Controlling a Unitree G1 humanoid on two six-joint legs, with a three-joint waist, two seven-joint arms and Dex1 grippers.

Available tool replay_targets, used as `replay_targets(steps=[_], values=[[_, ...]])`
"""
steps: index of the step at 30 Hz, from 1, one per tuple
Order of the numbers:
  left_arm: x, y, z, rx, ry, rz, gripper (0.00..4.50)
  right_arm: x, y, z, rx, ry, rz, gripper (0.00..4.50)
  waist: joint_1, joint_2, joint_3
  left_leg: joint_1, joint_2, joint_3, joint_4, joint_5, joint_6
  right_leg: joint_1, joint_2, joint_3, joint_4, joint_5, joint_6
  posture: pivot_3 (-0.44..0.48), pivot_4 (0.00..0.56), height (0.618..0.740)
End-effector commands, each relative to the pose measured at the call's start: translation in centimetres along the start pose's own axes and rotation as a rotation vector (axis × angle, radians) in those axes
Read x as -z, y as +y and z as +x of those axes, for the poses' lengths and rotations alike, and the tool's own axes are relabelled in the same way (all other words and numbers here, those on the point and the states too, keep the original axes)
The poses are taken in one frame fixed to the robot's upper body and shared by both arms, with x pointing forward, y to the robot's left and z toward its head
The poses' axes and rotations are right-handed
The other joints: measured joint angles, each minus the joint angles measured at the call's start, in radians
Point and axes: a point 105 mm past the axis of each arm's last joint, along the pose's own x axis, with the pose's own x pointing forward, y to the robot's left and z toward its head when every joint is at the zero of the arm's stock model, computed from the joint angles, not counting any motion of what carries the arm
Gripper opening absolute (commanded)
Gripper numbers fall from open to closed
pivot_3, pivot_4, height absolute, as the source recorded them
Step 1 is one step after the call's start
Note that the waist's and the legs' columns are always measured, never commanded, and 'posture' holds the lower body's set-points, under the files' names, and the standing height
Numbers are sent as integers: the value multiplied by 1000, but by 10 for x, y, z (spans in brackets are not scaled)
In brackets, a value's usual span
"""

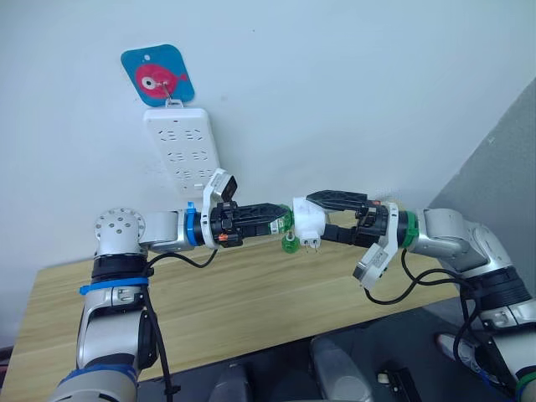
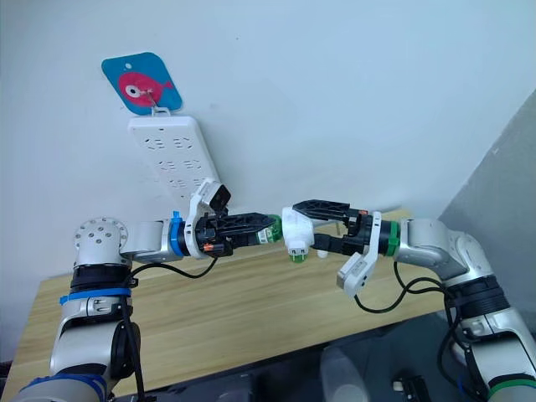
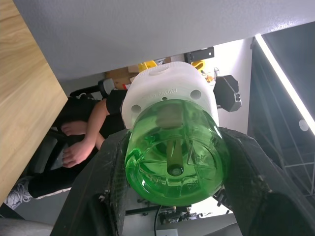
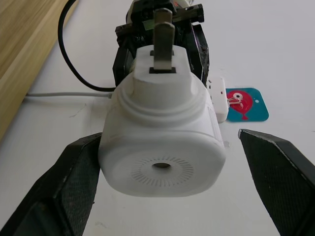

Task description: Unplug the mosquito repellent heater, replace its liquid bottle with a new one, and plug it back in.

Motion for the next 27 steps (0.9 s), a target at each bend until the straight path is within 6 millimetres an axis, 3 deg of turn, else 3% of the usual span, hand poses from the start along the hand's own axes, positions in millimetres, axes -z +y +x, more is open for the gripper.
replay_targets(steps=[1, 5, 15, 17, 22, 27], values=[[-3, -11, 0, 35, 6, 24, 2277, -1, -11, 2, 42, -24, -37, 4136, -6, 0, 0, 0, 0, 0, 0, 0, 0, 0, 0, 0, 0, 0, 0, -289, 136, 740], [-3, -11, 0, 32, 9, 24, 2277, -1, -10, 3, 41, -30, -41, 2945, -9, 0, 0, 0, 0, 0, 0, 0, 0, 0, 0, 0, 0, 0, 0, -289, 136, 740], [1, -12, 3, 18, 41, 41, 2277, -1, -13, 3, 56, -41, -45, 2934, -9, 0, 0, 0, 0, 0, 0, 0, 0, 0, 0, 0, 1, 0, 0, -289, 142, 740], [1, -14, 4, 23, 41, 61, 3015, 0, -13, 2, 60, -40, -46, 2934, -9, 0, 0, 0, 0, 0, 0, 0, 0, 0, 0, 0, 1, 0, 0, -289, 142, 740], [-6, -18, 3, 0, 20, 117, 4386, 0, -15, 1, 71, -41, -44, 2934, -9, 0, 0, 0, 0, 0, 0, 0, 0, 0, 0, 0, 1, 0, 0, -285, 146, 740], [-18, -23, 1, -145, -17, 513, 4500, 2, -10, -6, 39, -10, 15, 2934, -10, 0, 0, 1, 0, 1, 0, 0, 0, 0, 0, 0, 1, 0, 0, -282, 149, 740]])
